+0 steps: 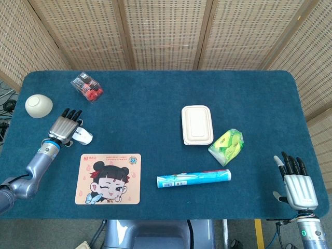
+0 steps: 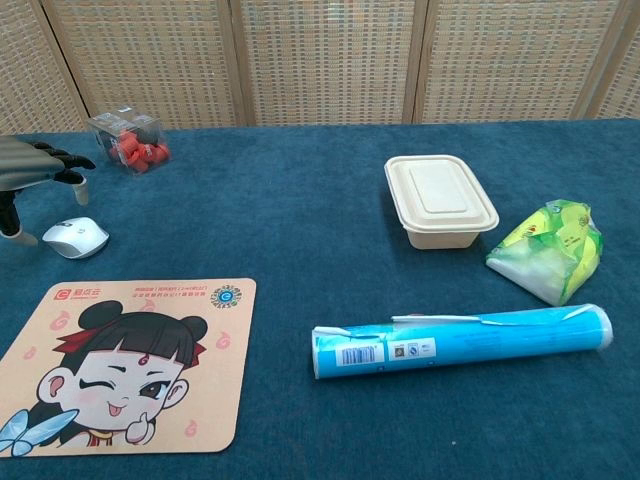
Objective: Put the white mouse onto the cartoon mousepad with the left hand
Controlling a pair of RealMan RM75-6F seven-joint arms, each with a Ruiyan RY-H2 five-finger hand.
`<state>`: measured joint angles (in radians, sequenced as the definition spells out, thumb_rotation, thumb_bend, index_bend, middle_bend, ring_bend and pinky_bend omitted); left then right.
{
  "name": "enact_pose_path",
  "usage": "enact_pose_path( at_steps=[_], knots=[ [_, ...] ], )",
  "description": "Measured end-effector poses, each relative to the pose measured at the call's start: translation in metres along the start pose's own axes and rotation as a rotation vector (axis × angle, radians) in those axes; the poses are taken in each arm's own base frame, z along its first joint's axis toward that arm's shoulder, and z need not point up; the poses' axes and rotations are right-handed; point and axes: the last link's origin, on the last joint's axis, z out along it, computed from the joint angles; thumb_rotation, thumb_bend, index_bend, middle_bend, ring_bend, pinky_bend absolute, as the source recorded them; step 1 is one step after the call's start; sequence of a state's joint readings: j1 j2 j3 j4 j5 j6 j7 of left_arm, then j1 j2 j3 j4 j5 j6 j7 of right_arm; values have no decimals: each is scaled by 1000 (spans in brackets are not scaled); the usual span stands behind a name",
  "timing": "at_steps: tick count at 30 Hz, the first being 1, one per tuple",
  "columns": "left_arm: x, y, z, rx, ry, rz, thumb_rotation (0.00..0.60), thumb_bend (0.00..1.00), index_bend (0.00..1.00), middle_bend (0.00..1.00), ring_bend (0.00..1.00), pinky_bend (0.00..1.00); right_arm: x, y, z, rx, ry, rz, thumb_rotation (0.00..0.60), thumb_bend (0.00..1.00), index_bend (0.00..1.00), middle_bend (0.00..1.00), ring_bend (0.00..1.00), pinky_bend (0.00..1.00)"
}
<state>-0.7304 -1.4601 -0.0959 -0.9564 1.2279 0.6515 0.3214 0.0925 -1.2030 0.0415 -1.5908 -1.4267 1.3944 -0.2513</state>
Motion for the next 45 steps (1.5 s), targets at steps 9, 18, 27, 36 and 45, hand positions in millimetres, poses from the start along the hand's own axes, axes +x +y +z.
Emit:
enact_pose_path(
  at_steps=[9, 18, 27, 36, 45],
  knots=[
    [0, 9, 7, -18, -14, 23, 600, 215, 274, 0, 0, 0, 0, 1, 1, -4, 0, 0, 600, 105, 30, 0, 0, 0],
    [-1, 19, 11, -36, -20, 38, 600, 219, 274, 0, 0, 0, 0, 2, 1, -7, 2, 3, 600, 105, 30, 0, 0, 0],
    [-2, 25, 14, -45, -31, 43, 600, 235, 354, 0, 0, 0, 0, 3, 1, -9, 2, 2, 600, 105, 30, 0, 0, 0],
    [-3, 28, 14, -54, -28, 44, 600, 247, 486, 0, 0, 0, -1, 3, 2, -10, 2, 2, 600, 105, 30, 0, 0, 0],
    [3, 26, 10, -56, -2, 36, 600, 247, 500, 0, 0, 0, 0, 3, 1, -8, 3, 7, 600, 105, 30, 0, 0, 0]
  ],
)
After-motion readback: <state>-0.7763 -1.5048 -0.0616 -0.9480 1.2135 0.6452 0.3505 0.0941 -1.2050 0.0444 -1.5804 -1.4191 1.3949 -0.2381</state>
